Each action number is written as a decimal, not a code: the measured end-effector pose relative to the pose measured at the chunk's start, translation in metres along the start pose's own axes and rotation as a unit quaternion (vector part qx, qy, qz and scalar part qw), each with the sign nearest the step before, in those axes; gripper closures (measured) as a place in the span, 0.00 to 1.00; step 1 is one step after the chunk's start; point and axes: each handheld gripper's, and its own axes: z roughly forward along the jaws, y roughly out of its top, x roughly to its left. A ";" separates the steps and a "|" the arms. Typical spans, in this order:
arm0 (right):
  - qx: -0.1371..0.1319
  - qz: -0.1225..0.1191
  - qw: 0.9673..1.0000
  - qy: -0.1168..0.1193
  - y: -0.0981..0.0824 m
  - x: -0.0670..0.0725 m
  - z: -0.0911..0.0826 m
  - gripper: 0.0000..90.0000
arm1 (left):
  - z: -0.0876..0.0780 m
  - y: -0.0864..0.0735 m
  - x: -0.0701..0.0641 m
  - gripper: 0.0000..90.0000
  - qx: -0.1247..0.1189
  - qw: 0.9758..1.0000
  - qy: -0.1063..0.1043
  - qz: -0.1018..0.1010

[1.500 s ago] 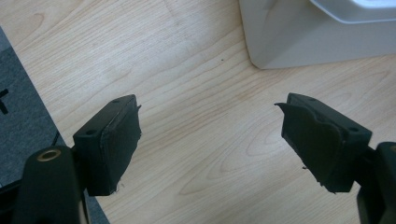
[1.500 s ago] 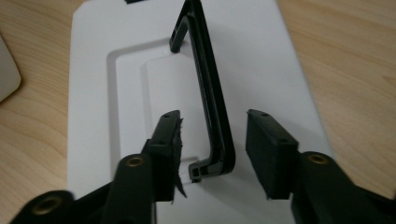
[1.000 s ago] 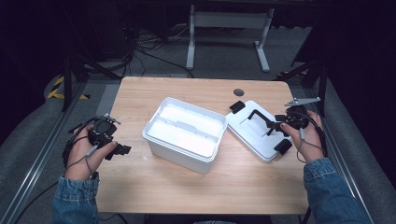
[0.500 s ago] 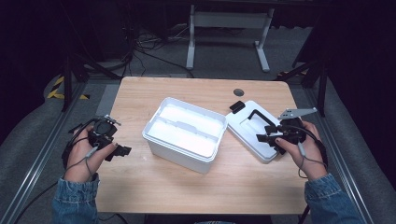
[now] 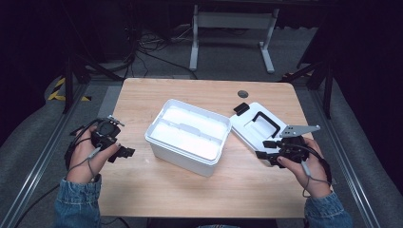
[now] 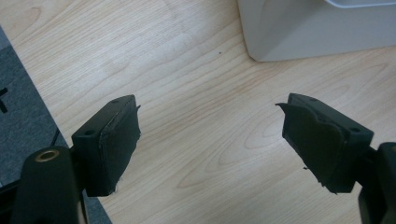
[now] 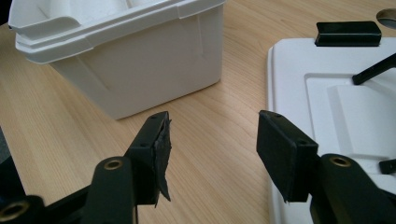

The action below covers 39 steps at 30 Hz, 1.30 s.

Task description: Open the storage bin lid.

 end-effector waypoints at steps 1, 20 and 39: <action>0.001 -0.001 1.000 0.004 -0.002 0.004 0.000 0.50 | 0.000 0.000 0.000 0.22 0.000 1.000 -0.001 -0.001; 0.044 -0.042 0.997 0.040 -0.024 0.028 0.045 0.48 | 0.002 0.003 -0.001 0.22 0.004 1.000 0.001 0.014; 0.048 -0.049 0.998 0.007 -0.056 0.021 0.089 0.48 | 0.005 0.003 -0.004 0.23 -0.005 1.000 0.014 0.016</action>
